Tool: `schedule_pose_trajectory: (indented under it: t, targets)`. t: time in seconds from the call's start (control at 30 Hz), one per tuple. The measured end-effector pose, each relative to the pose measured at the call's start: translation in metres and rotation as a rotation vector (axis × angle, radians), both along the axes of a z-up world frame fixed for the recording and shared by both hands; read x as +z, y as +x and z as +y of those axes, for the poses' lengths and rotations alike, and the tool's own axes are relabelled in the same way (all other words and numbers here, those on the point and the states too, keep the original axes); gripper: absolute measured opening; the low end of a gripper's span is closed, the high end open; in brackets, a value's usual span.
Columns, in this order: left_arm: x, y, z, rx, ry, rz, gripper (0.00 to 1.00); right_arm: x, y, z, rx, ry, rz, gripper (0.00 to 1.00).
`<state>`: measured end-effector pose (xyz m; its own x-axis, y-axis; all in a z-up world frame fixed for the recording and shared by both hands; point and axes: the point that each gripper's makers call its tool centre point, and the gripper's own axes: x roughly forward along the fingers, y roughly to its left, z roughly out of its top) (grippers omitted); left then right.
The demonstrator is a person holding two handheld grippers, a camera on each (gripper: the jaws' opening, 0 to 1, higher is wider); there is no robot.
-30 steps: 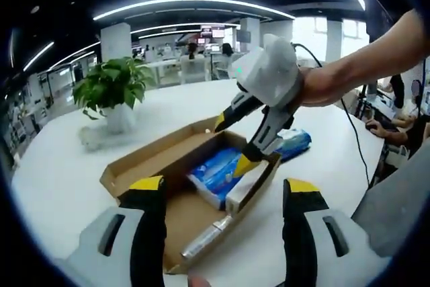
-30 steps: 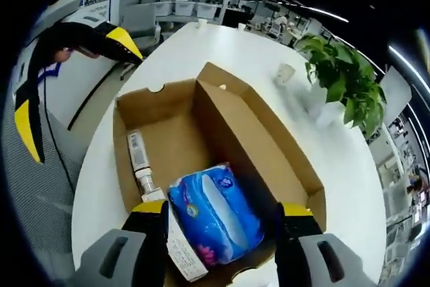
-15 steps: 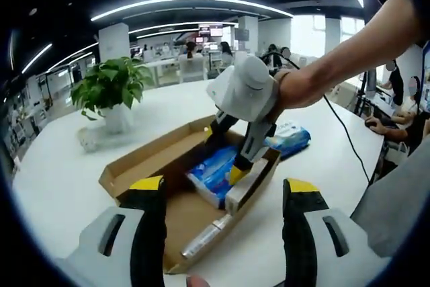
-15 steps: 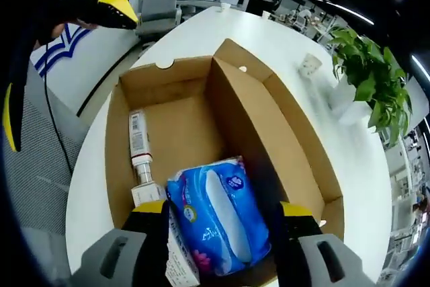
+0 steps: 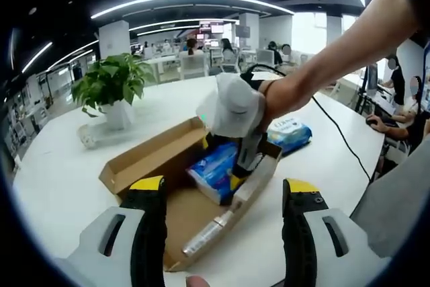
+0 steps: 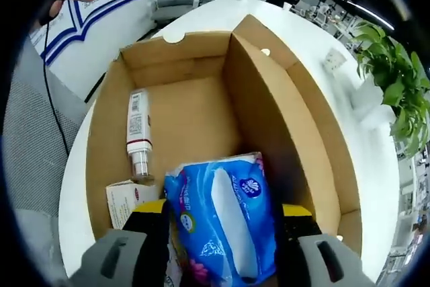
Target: Operate the shoe box by opening the lid, removing the specified soft item, and placing it in the target area until the item is outside and the box remains undamaged.
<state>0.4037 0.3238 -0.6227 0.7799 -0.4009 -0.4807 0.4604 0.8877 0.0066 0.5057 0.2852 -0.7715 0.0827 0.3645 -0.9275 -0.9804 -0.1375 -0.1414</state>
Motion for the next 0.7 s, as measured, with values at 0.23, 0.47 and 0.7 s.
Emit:
schedule_pose_trajectory:
  t: [0.23,0.47,0.7]
  targets:
    - [-0.003,-0.001,0.001,-0.002,-0.004,0.015,0.68,-0.019,0.002,-0.005,0.011,-0.065,-0.015,0.61]
    - [-0.004,0.0,0.0,0.0,-0.002,0.013,0.68,-0.02,0.002,-0.009,-0.009,-0.059,0.011,0.6]
    - [-0.006,-0.003,-0.003,-0.016,0.008,0.022,0.68,-0.019,-0.003,-0.009,-0.016,-0.037,0.021,0.55]
